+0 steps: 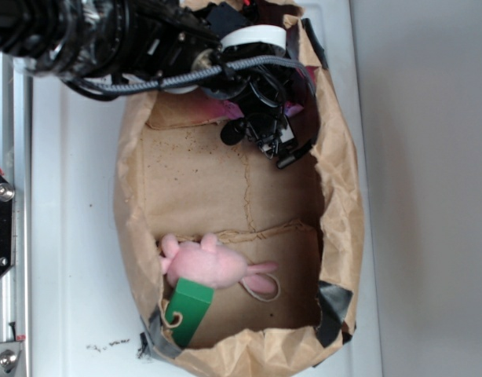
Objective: Grab the rock.
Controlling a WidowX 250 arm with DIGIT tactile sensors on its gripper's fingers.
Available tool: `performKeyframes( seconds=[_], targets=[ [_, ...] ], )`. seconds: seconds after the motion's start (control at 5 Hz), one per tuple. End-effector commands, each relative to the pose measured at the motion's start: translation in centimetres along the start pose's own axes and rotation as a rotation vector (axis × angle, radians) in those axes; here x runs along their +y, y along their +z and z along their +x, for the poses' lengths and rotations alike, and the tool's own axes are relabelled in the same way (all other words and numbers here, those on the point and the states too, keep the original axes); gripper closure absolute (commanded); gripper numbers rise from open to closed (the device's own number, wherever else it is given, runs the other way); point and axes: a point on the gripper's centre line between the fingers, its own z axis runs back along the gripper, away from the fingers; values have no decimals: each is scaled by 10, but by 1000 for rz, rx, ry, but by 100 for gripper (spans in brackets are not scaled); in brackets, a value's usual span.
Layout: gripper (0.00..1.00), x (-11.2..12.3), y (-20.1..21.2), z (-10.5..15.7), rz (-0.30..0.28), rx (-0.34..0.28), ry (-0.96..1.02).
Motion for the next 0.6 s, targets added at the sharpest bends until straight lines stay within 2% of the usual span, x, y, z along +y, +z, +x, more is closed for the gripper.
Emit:
performKeyframes(
  seconds=[0.0, 0.2, 0.4],
  targets=[
    [0, 16, 5, 28, 48, -63, 39],
    [0, 15, 5, 27, 46, -62, 30],
    [100, 15, 5, 25, 49, -52, 45]
  ],
)
